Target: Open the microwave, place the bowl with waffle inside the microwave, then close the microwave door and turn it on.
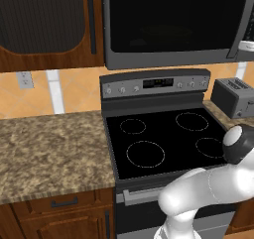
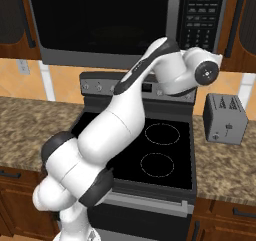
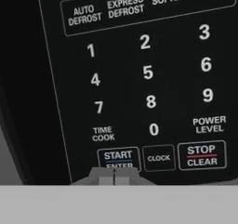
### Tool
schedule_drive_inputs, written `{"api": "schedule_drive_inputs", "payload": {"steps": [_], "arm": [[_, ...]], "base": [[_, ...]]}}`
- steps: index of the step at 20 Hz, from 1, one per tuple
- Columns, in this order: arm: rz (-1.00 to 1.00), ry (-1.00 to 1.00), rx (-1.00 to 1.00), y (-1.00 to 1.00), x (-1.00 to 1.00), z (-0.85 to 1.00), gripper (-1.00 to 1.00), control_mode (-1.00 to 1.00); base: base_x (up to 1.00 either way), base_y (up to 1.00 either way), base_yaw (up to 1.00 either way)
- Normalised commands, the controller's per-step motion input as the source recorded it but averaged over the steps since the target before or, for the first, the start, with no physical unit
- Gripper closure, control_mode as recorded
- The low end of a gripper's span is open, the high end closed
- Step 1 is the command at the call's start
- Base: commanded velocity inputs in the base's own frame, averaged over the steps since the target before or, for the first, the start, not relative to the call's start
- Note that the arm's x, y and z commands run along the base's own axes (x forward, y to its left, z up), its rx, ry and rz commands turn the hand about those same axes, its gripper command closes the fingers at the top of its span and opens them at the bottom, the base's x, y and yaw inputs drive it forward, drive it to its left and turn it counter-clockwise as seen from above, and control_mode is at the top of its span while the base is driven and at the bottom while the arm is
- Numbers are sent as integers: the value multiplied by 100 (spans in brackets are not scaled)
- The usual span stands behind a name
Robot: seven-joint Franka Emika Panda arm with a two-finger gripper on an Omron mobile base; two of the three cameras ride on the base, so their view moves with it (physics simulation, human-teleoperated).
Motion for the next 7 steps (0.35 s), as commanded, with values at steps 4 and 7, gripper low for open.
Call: {"api": "schedule_drive_inputs", "payload": {"steps": [4, 7], "arm": [[-1, 18, 0, 0, 78, 0, 100, -100], [0, 10, 0, 0, 59, 0, 100, -100]], "base": [[0, 0, 0], [0, 0, 0]]}}
